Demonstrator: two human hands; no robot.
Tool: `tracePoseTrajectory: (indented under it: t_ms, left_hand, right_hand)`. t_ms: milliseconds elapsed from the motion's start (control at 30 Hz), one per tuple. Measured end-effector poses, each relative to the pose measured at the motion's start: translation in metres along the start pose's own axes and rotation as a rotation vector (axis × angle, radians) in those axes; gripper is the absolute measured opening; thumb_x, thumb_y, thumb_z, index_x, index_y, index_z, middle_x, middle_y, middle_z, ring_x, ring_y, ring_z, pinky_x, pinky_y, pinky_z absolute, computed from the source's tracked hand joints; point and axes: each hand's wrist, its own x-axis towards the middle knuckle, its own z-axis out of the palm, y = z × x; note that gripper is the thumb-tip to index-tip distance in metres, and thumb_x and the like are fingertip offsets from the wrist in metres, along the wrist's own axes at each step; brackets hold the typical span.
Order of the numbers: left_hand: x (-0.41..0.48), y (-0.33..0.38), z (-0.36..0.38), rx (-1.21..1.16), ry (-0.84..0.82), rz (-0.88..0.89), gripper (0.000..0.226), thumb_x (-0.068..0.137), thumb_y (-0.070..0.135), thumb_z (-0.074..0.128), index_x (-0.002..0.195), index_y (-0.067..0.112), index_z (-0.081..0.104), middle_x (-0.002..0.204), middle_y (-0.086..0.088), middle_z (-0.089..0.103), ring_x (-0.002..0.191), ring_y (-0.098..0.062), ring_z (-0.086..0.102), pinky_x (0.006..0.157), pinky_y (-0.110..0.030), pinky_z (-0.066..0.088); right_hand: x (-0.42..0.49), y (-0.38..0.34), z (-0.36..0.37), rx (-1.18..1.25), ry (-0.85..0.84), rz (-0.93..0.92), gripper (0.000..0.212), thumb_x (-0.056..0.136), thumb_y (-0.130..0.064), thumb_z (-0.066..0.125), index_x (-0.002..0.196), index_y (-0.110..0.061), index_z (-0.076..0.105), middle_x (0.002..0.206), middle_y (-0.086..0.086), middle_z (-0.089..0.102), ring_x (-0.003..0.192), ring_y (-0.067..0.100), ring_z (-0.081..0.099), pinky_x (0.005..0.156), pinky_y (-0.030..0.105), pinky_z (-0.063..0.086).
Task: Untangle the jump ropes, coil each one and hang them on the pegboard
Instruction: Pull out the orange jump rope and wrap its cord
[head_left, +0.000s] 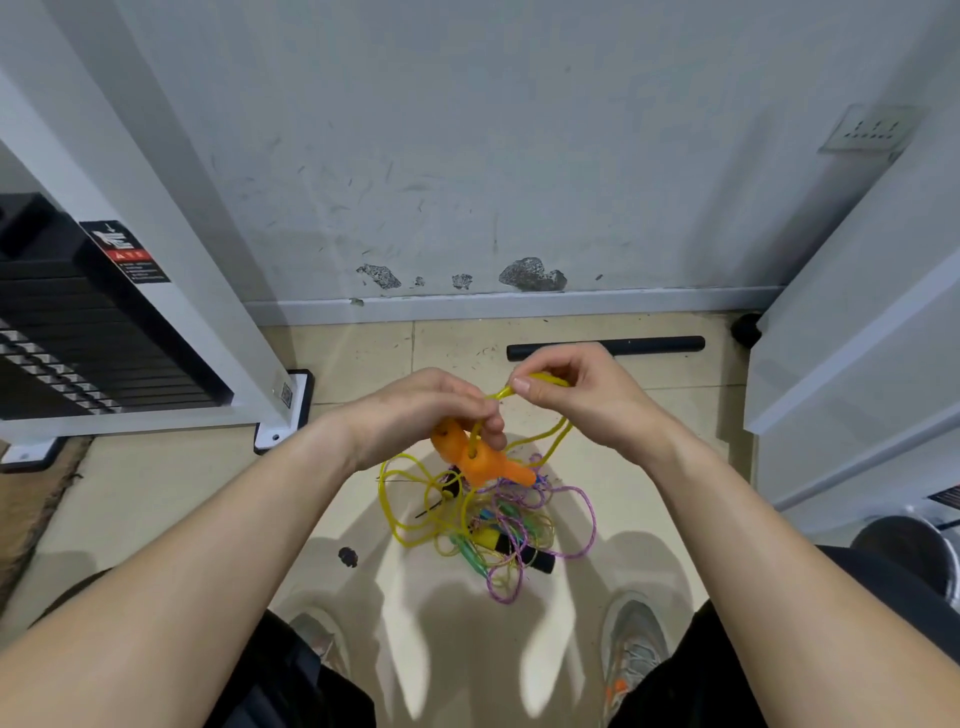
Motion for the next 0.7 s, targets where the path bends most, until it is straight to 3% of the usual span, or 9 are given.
tracePoseTrajectory:
  t_ms: [67, 133, 300, 367, 433, 533, 600, 700]
  left_hand:
    - [0.003, -0.002, 0.002, -0.189, -0.004, -0.002, 0.025, 0.083, 0.029, 0.058, 0.087, 0.008, 0.072, 0.078, -0.016, 0.07, 0.106, -0.047, 0.064, 0.087, -0.045, 0.051]
    - [0.006, -0.004, 0.005, -0.274, -0.036, -0.01, 0.028, 0.085, 0.027, 0.055, 0.095, 0.006, 0.07, 0.066, -0.012, 0.063, 0.102, -0.039, 0.068, 0.077, -0.038, 0.055]
    - [0.006, -0.005, 0.015, -0.346, -0.114, 0.004, 0.025, 0.092, 0.02, 0.05, 0.104, 0.005, 0.064, 0.077, -0.01, 0.066, 0.084, -0.035, 0.07, 0.087, -0.042, 0.054]
    - [0.008, -0.004, 0.017, -0.384, -0.089, 0.007, 0.02, 0.098, 0.014, 0.046, 0.105, 0.005, 0.062, 0.077, -0.008, 0.065, 0.075, -0.028, 0.069, 0.077, -0.037, 0.056]
    - [0.008, -0.003, 0.018, -0.388, -0.061, 0.01, 0.019, 0.099, 0.015, 0.046, 0.104, 0.005, 0.062, 0.069, -0.004, 0.056, 0.066, -0.022, 0.062, 0.068, -0.029, 0.052]
    - [0.007, 0.001, 0.018, -0.373, -0.037, 0.011, 0.017, 0.101, 0.016, 0.045, 0.099, 0.005, 0.057, 0.06, 0.001, 0.041, 0.058, -0.017, 0.046, 0.061, -0.023, 0.043]
    - [0.005, 0.003, 0.021, -0.382, 0.0, 0.006, 0.023, 0.105, 0.019, 0.038, 0.093, 0.007, 0.052, 0.057, 0.002, 0.031, 0.054, -0.015, 0.037, 0.055, -0.02, 0.039]
    - [0.004, 0.006, 0.023, -0.426, 0.059, 0.048, 0.027, 0.107, 0.024, 0.035, 0.087, 0.011, 0.047, 0.053, 0.005, 0.026, 0.049, -0.012, 0.033, 0.048, -0.017, 0.035]
  right_hand:
    - [0.002, 0.0, 0.0, 0.007, 0.044, -0.03, 0.007, 0.087, -0.015, 0.077, 0.081, -0.02, 0.076, 0.081, -0.001, 0.073, 0.079, 0.009, 0.062, 0.076, 0.03, 0.048]
    - [0.003, 0.001, 0.0, -0.026, 0.063, -0.049, 0.009, 0.084, -0.015, 0.079, 0.079, -0.022, 0.076, 0.076, -0.005, 0.072, 0.074, 0.007, 0.062, 0.073, 0.028, 0.047]
    - [0.001, -0.001, 0.002, -0.185, 0.232, -0.069, 0.012, 0.076, -0.024, 0.086, 0.074, -0.026, 0.075, 0.068, -0.014, 0.07, 0.067, 0.0, 0.063, 0.066, 0.024, 0.047]
    - [-0.001, -0.002, 0.002, -0.333, 0.331, -0.063, 0.018, 0.074, -0.042, 0.085, 0.072, -0.029, 0.072, 0.067, -0.014, 0.067, 0.068, 0.004, 0.062, 0.063, 0.029, 0.046]
    - [-0.003, -0.003, 0.001, -0.592, 0.404, 0.034, 0.042, 0.073, -0.067, 0.074, 0.069, -0.027, 0.062, 0.062, -0.011, 0.061, 0.069, 0.013, 0.059, 0.06, 0.034, 0.044]
    - [-0.004, -0.002, -0.001, -0.785, 0.357, 0.181, 0.067, 0.075, -0.082, 0.057, 0.065, -0.017, 0.045, 0.057, -0.006, 0.051, 0.066, 0.02, 0.054, 0.058, 0.034, 0.038]
    - [-0.003, 0.001, 0.003, -0.643, 0.295, 0.17, 0.064, 0.08, -0.076, 0.059, 0.063, -0.016, 0.041, 0.055, -0.005, 0.042, 0.058, 0.018, 0.046, 0.055, 0.033, 0.033]
    - [0.002, 0.005, 0.003, -0.212, 0.245, 0.084, 0.044, 0.095, -0.043, 0.063, 0.066, -0.011, 0.054, 0.056, -0.01, 0.037, 0.054, 0.007, 0.034, 0.055, 0.03, 0.029]
